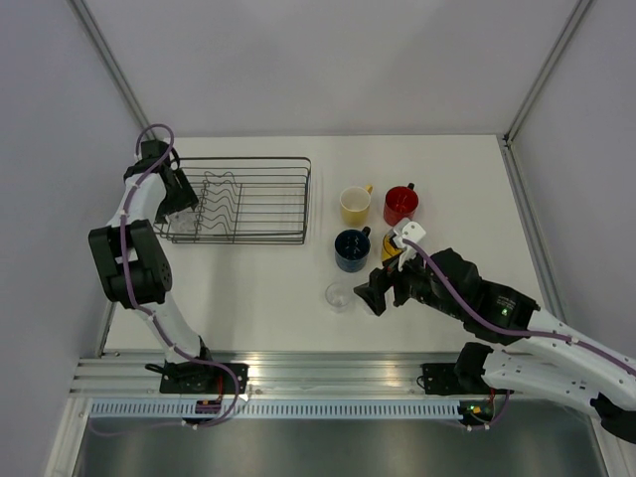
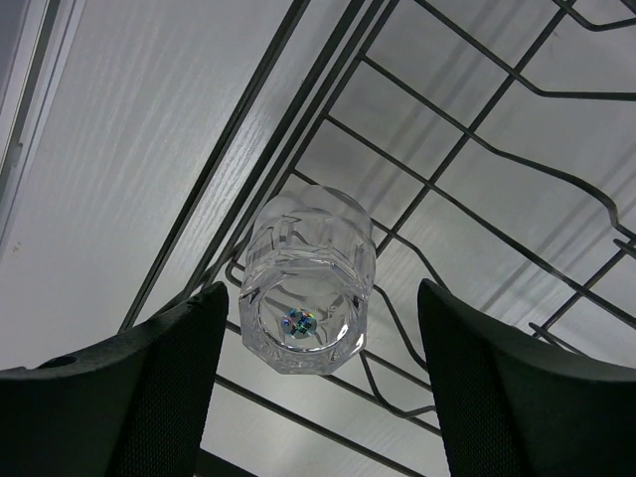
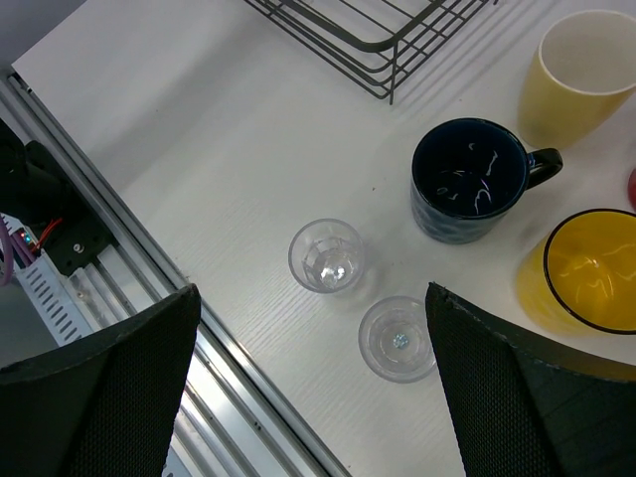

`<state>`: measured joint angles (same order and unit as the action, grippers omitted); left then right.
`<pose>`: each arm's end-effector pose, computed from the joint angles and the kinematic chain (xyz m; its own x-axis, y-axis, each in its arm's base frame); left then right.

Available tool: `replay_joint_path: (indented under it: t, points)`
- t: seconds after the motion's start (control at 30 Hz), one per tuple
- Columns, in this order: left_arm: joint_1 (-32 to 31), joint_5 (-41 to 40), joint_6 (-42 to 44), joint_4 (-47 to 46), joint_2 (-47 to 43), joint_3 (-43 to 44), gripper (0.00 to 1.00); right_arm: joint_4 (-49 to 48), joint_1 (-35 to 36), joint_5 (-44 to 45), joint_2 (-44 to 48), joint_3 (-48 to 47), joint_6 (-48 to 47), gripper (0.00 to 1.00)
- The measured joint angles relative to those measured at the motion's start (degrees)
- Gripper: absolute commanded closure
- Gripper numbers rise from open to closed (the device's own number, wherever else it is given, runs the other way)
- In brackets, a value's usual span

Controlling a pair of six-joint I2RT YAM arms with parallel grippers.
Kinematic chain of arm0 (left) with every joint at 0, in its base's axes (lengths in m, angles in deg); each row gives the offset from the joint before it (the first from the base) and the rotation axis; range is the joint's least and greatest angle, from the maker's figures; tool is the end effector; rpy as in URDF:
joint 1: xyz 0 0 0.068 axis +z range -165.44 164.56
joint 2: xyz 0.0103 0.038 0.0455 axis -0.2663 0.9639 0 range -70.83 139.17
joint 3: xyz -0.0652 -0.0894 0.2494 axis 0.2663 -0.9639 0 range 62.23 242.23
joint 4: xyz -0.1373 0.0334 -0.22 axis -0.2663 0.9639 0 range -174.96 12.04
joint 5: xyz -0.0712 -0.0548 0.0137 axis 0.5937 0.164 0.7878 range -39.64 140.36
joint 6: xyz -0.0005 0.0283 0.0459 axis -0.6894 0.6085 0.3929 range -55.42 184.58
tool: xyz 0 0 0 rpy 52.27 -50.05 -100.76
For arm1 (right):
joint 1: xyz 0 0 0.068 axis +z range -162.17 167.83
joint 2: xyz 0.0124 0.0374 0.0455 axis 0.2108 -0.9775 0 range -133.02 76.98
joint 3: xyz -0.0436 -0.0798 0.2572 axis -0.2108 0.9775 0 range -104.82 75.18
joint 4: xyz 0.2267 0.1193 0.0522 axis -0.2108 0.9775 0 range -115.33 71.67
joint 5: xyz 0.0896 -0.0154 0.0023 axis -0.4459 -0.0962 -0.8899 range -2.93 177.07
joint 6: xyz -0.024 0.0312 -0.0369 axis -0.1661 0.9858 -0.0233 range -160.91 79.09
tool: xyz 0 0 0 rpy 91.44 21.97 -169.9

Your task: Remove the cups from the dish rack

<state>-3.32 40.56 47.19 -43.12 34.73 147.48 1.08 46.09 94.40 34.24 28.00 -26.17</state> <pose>0.3824 0.0883 0.2426 -0.7399 -0.4601 -0.4908 -0.5301 0.8479 0.0041 0.0918 0.1398 0.3305 -0.3892 -0.1494 -0.9090 -0.7054 0.6829 0.1898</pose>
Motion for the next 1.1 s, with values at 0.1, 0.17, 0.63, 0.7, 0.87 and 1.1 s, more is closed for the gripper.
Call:
replay_joint_path:
  t: [0.1, 0.17, 0.63, 0.7, 0.87, 1.1]
  points:
    - [0.02, -0.02, 0.0, 0.09, 0.74, 0.0, 0.23, -0.15, 0.0, 0.0, 0.39, 0.0, 0.0, 0.02]
    - [0.02, -0.07, 0.0, 0.09, 0.79, 0.0, 0.23, -0.26, 0.0, 0.0, 0.61, 0.02, 0.0, 0.02]
    - [0.04, -0.39, -0.13, 0.17, 2.4, -0.02, 0.62, -0.31, 0.0, 0.02, 0.96, 0.0, 0.0, 0.02]
    - [0.04, -0.37, -0.15, 0.17, 2.4, -0.02, 0.76, -0.31, 0.0, 0.02, 0.96, 0.02, 0.0, 0.02]
    - [0.09, -0.09, -0.13, 0.22, 2.16, -0.02, 0.98, -0.31, 0.0, 0.04, 0.96, 0.0, 0.0, 0.02]
    - [0.09, 0.98, -0.15, 0.63, -2.4, -0.02, 0.98, -0.33, 0.0, 0.59, 1.42, 0.02, 0.0, 0.02]
